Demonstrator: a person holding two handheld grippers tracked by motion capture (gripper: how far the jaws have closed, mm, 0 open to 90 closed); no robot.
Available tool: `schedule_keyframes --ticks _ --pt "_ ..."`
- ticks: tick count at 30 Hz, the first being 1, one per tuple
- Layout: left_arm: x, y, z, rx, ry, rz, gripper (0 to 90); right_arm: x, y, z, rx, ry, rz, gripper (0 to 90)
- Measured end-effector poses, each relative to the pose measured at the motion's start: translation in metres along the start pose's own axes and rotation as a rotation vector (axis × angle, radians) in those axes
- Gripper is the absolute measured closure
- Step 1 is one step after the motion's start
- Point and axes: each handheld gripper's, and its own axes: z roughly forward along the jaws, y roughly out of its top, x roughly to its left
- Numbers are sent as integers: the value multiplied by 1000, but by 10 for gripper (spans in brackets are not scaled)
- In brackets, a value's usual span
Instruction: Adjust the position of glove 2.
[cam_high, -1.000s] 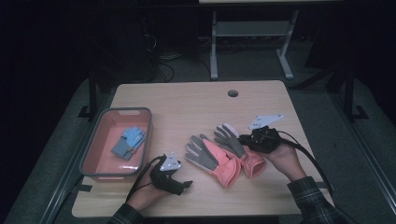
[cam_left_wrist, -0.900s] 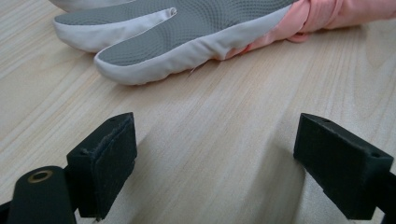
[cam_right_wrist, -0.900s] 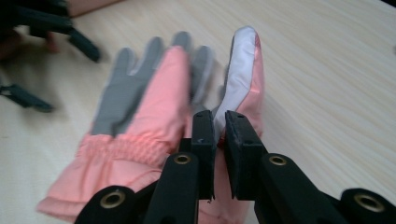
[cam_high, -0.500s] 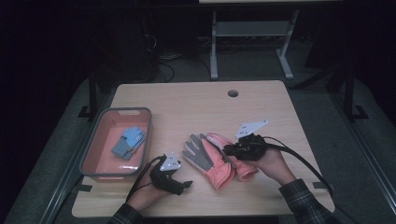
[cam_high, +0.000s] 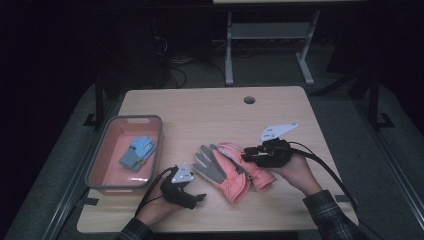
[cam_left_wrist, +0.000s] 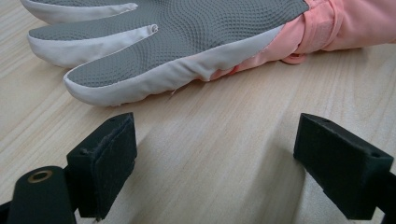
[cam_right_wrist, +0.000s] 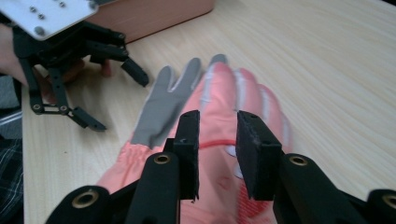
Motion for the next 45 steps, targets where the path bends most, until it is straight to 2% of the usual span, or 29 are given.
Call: schedule_keyframes --ticks 6,8,9,13,14,15,19,23,24,26,31,33,34,35,36,39,40,42,45 --pt "0 0 0 0 0 0 127 -15 -10 -10 34 -31 47 677" --pt "0 0 0 2 -1 2 127 -18 -15 -9 42 -20 69 668" --pt "0 0 0 3 -1 4 127 -19 -17 -7 50 -31 67 668" --pt "0 0 0 3 -1 7 127 -23 -16 3 57 -2 97 656" --pt "0 0 0 3 -1 7 127 -24 -16 11 80 0 96 648" --pt "0 0 0 3 -1 7 127 -24 -16 11 80 0 96 648" --pt "0 0 0 4 -3 3 127 -22 -20 24 138 15 96 639" --pt "0 0 0 3 -2 2 127 -19 -23 33 166 20 96 639" --pt "0 0 0 3 -2 0 127 -18 -24 35 173 23 93 649" --pt "0 0 0 2 -2 0 128 -16 -27 40 185 25 77 725" --pt "0 0 0 2 -2 1 127 -14 -31 47 210 -7 48 876" --pt "0 0 0 2 -2 1 128 -13 -31 47 207 -13 36 898" --pt "0 0 0 3 -2 1 127 -14 -31 46 201 -11 37 883" --pt "0 0 0 2 -2 1 128 -14 -29 44 194 -14 40 782" --pt "0 0 0 2 -2 0 128 -15 -27 39 178 -36 38 674" --pt "0 0 0 2 -2 -1 127 -24 -23 27 155 -64 81 501" --pt "0 0 0 2 -2 0 128 -26 -23 26 154 -59 104 472" --pt "0 0 0 2 -2 0 128 -28 -24 27 141 -12 130 431" --pt "0 0 0 3 -2 0 127 -29 -30 39 176 19 145 423"
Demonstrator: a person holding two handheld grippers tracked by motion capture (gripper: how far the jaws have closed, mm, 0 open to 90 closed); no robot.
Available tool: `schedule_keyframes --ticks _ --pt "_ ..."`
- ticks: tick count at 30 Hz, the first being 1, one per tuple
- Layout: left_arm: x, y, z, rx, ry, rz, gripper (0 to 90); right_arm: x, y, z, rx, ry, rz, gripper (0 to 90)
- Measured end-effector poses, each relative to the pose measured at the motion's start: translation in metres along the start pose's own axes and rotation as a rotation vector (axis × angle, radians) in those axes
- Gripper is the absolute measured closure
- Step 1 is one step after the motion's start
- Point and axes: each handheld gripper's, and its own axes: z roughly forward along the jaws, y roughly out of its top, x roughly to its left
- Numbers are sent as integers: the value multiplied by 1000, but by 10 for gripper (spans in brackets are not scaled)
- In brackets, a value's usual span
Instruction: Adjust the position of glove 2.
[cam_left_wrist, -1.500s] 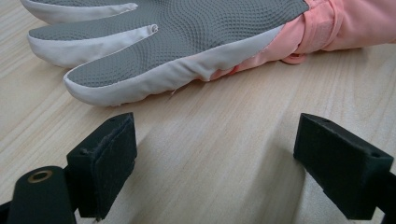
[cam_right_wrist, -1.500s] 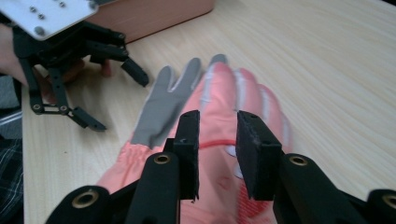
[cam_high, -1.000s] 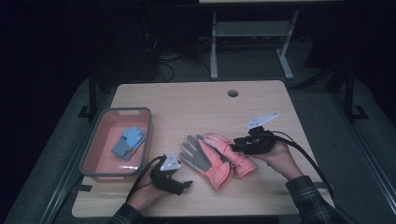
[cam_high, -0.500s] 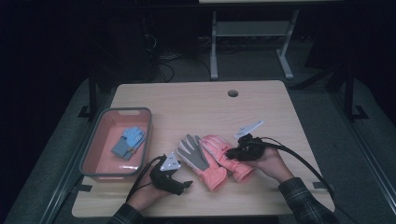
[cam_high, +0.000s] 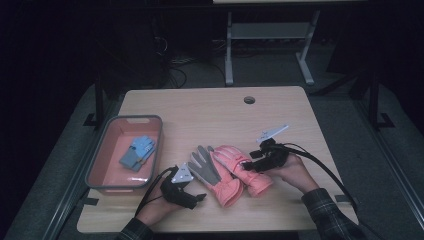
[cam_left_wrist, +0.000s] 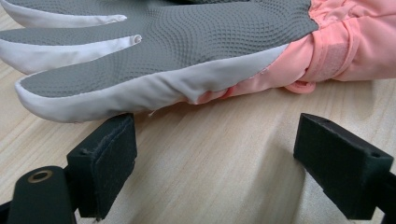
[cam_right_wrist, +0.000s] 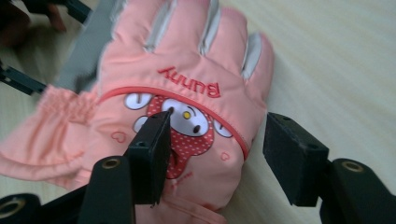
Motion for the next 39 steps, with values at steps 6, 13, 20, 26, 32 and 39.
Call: schedule_keyframes --ticks 6,13,20,26,32,39 --pt "0 0 0 0 0 -1 128 -1 -6 14 52 21 -3 627" --pt "0 0 0 -1 0 -1 128 2 -7 10 33 -20 -49 861" --pt "-2 4 -3 47 -5 -9 136 0 0 -15 -16 -20 -46 874" --pt "-8 10 -18 22 43 -33 149 0 6 -37 -72 -23 -26 877" --pt "-17 18 -33 -9 85 -16 511 2 13 -55 -112 -10 -38 877" --pt "-7 24 -14 40 45 -23 895 6 20 -71 -142 26 -44 878"
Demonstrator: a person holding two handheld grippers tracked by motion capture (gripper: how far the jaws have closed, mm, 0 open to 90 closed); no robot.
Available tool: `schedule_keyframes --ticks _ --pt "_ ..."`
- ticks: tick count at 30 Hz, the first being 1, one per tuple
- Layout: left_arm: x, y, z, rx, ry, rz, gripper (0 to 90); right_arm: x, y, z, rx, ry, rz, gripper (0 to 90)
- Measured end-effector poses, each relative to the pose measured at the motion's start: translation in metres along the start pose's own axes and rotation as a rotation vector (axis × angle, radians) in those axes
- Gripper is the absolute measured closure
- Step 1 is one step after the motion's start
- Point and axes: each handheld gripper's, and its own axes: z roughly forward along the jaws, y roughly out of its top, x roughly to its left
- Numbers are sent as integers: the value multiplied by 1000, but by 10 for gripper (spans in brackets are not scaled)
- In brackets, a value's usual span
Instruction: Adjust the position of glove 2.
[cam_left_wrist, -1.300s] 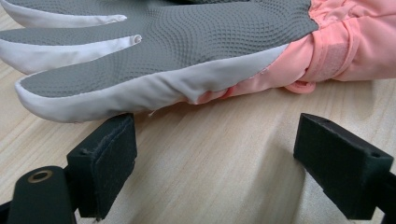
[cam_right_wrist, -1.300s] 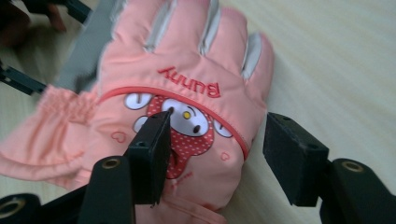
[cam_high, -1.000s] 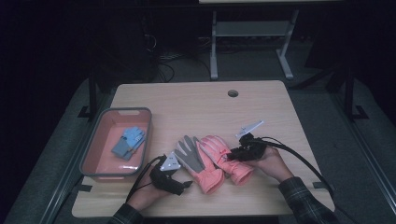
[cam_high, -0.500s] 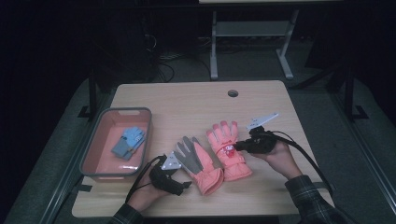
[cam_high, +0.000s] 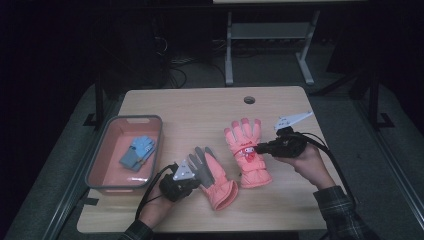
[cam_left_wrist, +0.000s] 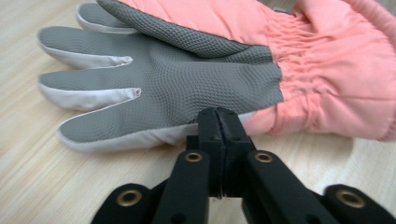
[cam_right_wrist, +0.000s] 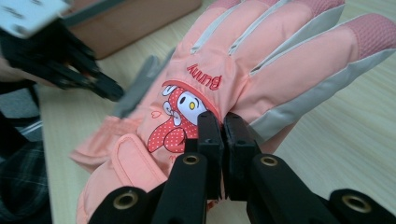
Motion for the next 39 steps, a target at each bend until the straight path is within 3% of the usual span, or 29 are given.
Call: schedule_keyframes --ticks 8,13,17,25,29,31,34,39 --pt "-7 21 24 -19 -39 64 896 12 12 -1 20 52 -33 877" --pt "-5 23 27 -13 -36 63 896 21 32 13 78 86 -96 877" --pt "-1 20 24 -11 -20 39 896 22 49 30 172 90 -182 876" --pt "11 17 24 -20 30 -12 896 24 58 82 313 131 -244 875" --pt "13 16 21 -15 37 -31 895 23 57 94 329 119 -244 875" --pt "14 15 18 -8 37 -61 889 24 55 98 339 114 -246 874" --pt "9 15 2 -13 30 -84 887 24 52 102 342 112 -245 874" --pt "4 24 -17 -97 26 -100 882 25 50 106 337 109 -247 871"
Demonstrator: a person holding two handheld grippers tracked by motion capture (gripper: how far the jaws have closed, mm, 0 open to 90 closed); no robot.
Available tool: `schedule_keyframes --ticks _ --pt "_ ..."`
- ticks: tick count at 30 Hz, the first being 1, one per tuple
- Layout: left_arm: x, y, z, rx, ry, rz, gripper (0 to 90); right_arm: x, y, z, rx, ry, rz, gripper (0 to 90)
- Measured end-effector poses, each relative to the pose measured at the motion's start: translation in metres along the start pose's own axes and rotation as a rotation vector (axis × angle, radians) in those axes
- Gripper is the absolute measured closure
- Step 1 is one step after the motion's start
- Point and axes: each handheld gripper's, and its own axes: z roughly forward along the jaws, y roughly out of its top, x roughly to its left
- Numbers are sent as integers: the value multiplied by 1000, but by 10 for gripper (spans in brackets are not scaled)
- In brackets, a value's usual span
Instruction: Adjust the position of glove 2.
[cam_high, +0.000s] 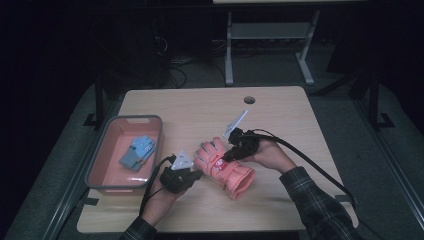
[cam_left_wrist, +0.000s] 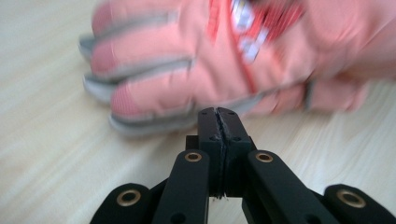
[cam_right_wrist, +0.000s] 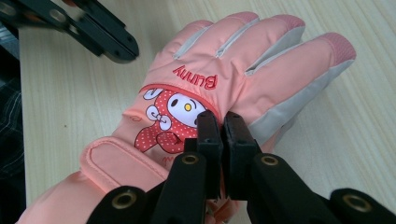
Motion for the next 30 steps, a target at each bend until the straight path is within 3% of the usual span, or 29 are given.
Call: schedule_keyframes --ticks 2,4,6,10,14,18,19,20,23,25,30 --pt "-2 9 3 -43 -6 1 867 0 0 0 -6 -1 3 868" --pt "-3 17 12 -42 -8 23 866 0 -1 1 -15 -8 9 864" --pt "-4 19 22 -22 -5 18 868 0 -2 0 -41 -4 14 826" --pt "-1 20 28 -8 3 26 882 -2 -13 -16 -158 -15 47 698" --pt "3 18 29 11 1 17 882 -8 -32 -29 -234 -40 99 778" --pt "4 19 33 21 2 11 882 -13 -49 -39 -325 -94 141 840" --pt "5 20 33 23 4 11 882 -15 -52 -40 -323 -108 151 870" --pt "5 21 33 20 5 8 882 -18 -57 -37 -287 -143 157 900" --pt "6 23 35 20 8 11 881 -20 -68 -18 -176 -130 167 900" --pt "7 24 36 21 5 6 882 -17 -74 -6 -130 -115 154 900" --pt "10 29 39 14 4 7 882 -8 -88 7 -102 -69 128 900"
